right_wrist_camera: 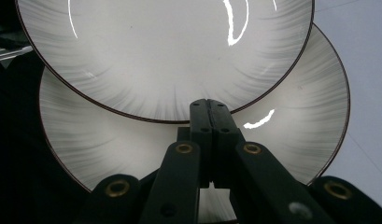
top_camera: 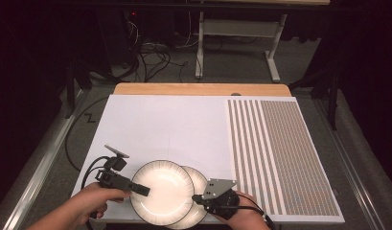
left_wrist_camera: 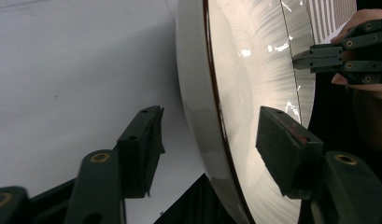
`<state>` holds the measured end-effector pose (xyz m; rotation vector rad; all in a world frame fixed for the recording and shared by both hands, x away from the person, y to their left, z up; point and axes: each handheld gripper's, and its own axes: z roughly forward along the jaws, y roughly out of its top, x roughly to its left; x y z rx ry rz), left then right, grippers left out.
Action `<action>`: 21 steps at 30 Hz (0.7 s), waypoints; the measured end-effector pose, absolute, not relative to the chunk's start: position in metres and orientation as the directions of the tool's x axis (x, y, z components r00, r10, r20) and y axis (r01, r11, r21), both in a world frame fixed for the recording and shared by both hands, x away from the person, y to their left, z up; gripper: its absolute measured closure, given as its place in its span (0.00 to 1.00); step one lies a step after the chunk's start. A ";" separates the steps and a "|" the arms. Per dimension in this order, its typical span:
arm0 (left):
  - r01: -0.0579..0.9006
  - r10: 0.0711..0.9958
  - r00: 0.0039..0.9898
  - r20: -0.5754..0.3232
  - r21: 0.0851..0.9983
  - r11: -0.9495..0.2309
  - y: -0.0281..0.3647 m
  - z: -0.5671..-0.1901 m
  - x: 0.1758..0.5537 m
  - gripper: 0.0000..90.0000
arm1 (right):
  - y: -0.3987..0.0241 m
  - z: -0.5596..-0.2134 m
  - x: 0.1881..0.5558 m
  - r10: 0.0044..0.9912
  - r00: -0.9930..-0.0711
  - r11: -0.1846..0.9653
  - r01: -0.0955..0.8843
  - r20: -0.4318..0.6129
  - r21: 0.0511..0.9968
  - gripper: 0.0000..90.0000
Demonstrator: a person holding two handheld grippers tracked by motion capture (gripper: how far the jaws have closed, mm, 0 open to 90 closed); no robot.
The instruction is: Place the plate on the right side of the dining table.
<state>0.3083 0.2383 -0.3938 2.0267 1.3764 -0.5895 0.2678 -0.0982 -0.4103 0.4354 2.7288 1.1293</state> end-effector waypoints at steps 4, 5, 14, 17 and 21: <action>0.933 0.656 0.357 -0.665 0.223 -0.282 0.237 -0.396 0.308 0.56 | -0.098 -0.410 0.268 0.324 -0.946 0.673 0.206 -0.033 0.710 1.00; 0.933 0.653 0.357 -0.668 0.223 -0.282 0.237 -0.397 0.308 0.58 | -0.098 -0.410 0.268 0.324 -0.945 0.673 0.205 -0.034 0.711 1.00; 0.929 0.644 0.368 -0.671 0.233 -0.288 0.235 -0.397 0.308 0.73 | -0.098 -0.410 0.268 0.325 -0.945 0.673 0.207 -0.033 0.710 1.00; 0.929 0.639 0.367 -0.677 0.233 -0.287 0.236 -0.398 0.308 0.73 | -0.098 -0.411 0.268 0.326 -0.945 0.673 0.208 -0.033 0.710 1.00; 0.931 0.635 0.363 -0.682 0.234 -0.280 0.237 -0.398 0.308 0.75 | -0.098 -0.411 0.268 0.326 -0.945 0.673 0.208 -0.033 0.710 1.00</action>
